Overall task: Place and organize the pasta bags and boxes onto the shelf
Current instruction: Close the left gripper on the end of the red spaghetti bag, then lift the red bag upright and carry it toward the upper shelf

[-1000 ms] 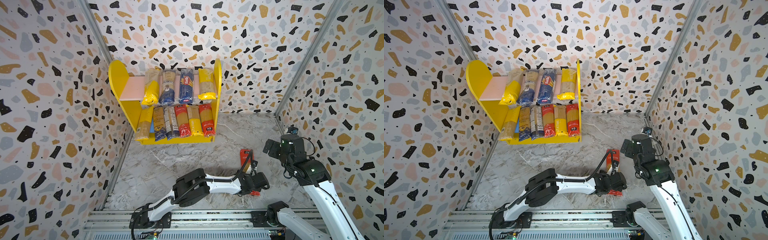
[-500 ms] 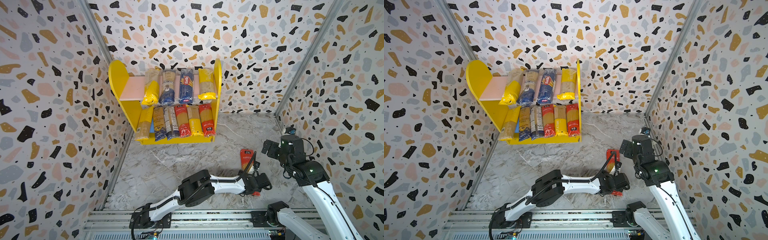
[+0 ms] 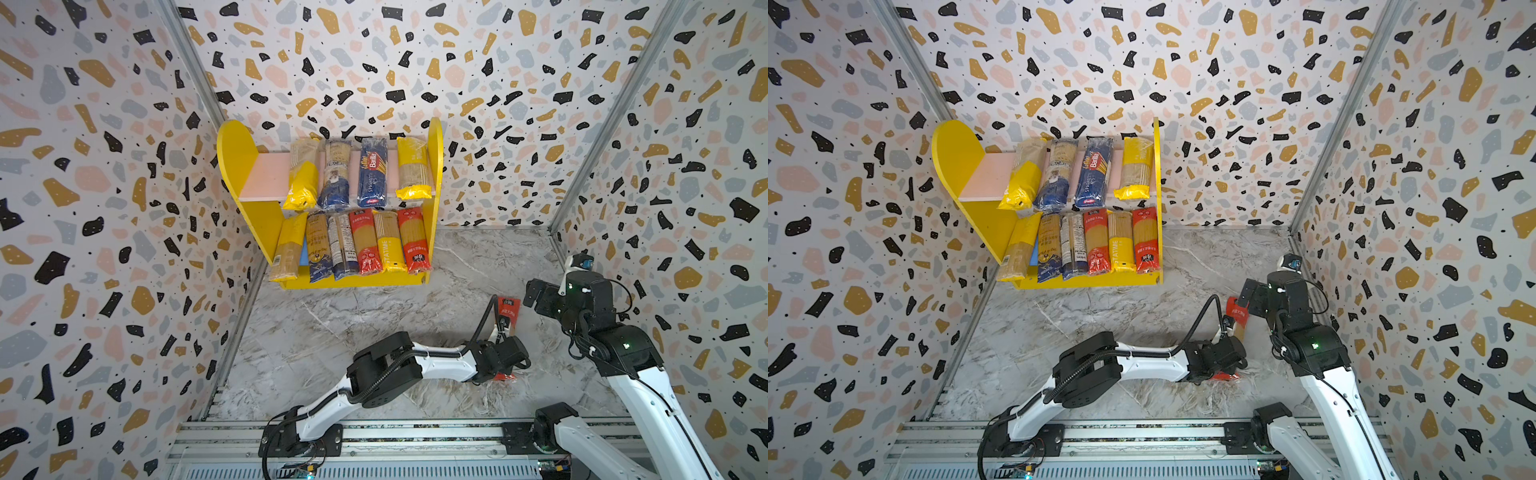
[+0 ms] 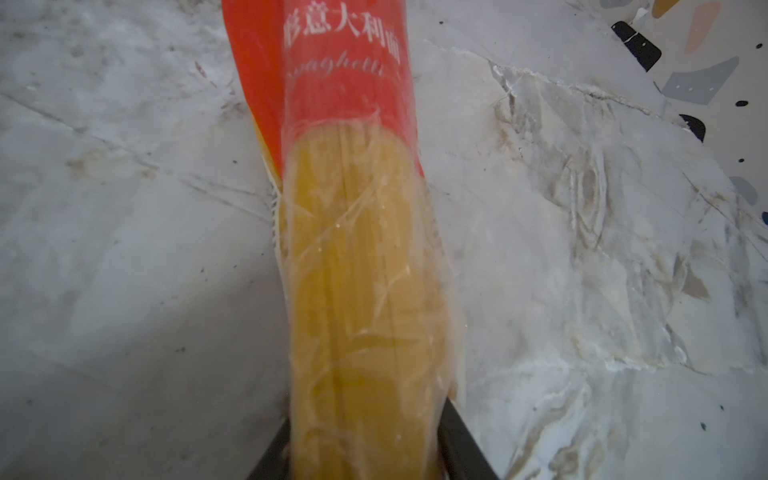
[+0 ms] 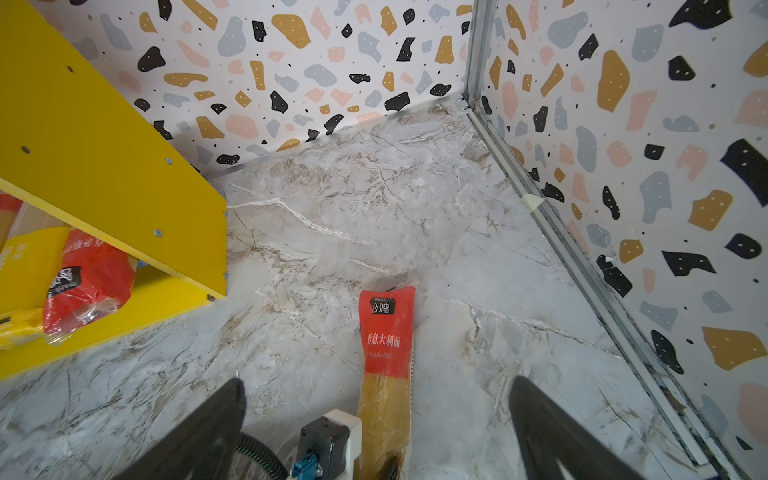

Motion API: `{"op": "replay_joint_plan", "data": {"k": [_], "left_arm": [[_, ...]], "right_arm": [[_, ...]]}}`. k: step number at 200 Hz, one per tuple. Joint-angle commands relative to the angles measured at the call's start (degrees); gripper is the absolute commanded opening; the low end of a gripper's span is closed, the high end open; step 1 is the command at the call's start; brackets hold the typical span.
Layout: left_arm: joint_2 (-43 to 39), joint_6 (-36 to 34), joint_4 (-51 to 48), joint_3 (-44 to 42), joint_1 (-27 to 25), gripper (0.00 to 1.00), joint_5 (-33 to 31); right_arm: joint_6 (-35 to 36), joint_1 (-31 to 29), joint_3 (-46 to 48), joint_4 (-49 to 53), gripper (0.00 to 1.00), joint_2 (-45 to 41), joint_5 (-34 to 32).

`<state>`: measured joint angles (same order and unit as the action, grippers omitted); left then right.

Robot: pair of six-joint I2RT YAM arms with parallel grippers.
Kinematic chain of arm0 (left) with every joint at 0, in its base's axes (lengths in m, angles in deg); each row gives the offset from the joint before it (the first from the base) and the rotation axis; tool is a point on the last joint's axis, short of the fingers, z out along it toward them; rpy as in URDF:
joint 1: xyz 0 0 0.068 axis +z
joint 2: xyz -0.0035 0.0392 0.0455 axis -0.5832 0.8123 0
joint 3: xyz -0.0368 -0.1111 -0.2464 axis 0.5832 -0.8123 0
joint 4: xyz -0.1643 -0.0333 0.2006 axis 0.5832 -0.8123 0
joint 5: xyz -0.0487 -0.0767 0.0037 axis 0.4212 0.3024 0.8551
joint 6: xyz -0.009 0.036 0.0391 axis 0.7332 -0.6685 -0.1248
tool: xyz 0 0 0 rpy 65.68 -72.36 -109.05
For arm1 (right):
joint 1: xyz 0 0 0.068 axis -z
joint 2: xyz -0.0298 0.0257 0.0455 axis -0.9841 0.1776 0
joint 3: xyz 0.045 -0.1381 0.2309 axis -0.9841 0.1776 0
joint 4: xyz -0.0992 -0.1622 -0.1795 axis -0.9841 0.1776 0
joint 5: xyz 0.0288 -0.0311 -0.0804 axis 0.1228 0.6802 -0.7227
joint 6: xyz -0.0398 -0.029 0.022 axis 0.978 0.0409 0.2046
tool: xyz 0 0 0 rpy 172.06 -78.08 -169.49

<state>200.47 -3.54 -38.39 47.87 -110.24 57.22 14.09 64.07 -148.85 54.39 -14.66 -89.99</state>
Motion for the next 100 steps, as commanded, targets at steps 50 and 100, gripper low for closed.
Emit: {"op": "replay_joint_plan", "data": {"k": [50,100], "left_arm": [[-13.83,-7.69,-6.34,-17.44,0.30,0.00,-3.99],[-25.76,-14.26,-7.95,-21.51,0.25,0.00,-8.92]], "right_arm": [[0.67,0.16,0.49,-4.45,0.99,1.49,7.39],[1.34,0.16,-1.70,-5.18,0.99,2.15,10.81]]}}
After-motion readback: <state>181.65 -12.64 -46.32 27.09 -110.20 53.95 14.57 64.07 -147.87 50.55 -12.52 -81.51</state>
